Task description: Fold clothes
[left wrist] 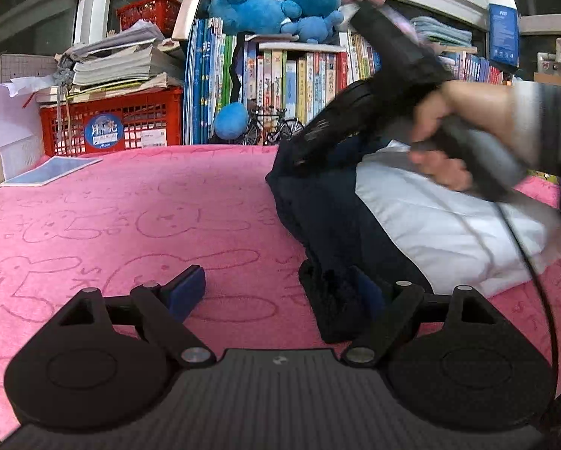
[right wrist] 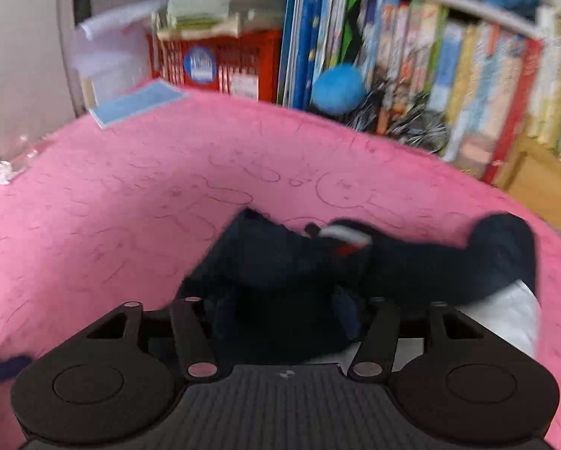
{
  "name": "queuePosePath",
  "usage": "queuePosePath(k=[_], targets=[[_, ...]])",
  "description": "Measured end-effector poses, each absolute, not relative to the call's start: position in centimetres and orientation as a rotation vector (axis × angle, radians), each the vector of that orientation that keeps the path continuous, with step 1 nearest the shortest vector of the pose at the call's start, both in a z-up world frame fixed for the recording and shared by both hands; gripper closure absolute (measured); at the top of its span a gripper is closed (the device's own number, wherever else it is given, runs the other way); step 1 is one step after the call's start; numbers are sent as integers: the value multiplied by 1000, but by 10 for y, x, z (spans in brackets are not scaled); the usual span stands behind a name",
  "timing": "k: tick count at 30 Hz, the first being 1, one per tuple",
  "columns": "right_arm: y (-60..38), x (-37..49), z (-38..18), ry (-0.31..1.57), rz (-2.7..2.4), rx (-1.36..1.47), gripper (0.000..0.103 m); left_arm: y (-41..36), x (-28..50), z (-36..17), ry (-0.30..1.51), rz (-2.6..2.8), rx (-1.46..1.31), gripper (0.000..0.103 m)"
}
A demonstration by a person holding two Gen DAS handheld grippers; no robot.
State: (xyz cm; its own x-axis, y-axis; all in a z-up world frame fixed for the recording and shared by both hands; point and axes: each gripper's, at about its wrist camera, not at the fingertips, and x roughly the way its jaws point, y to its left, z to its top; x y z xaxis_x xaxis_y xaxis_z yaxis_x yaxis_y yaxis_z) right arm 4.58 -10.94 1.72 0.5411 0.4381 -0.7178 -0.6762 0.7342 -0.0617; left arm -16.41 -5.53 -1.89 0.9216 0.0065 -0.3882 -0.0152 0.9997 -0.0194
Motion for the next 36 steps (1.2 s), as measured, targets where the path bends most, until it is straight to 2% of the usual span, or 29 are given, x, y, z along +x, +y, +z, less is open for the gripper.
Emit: queuePosePath(k=[4,7,10,14,16,20,25,30,36], targets=[[-88,60,3,723,688,-419,27,-54,-165,-20,387,7,-23,17],[-83,76,-3,747,690,-390,11,-55,-165,-21,385,8,-24,17],[-90,83,1,755,681,-335,10,-54,-164,-20,393,2,-23,15],[-129,55,35,674,666,-237,9,-54,-162,-19,399,-1,-23,14],[-166,28,53,605,708,-162,0,-54,-162,-19,403,-1,-23,14],[-235,-59,62,404,728,-169,0,-53,-162,-19,411,-6,-26,14],[-260,-162,22,307,723,-421,0,-52,-159,-17,430,0,-34,13],[-241,-186,-16,296,604,-588,0,-55,-156,-17,455,64,-41,4],[-267,-173,-19,310,460,-540,0,-55,-152,-15,486,76,-37,0]])
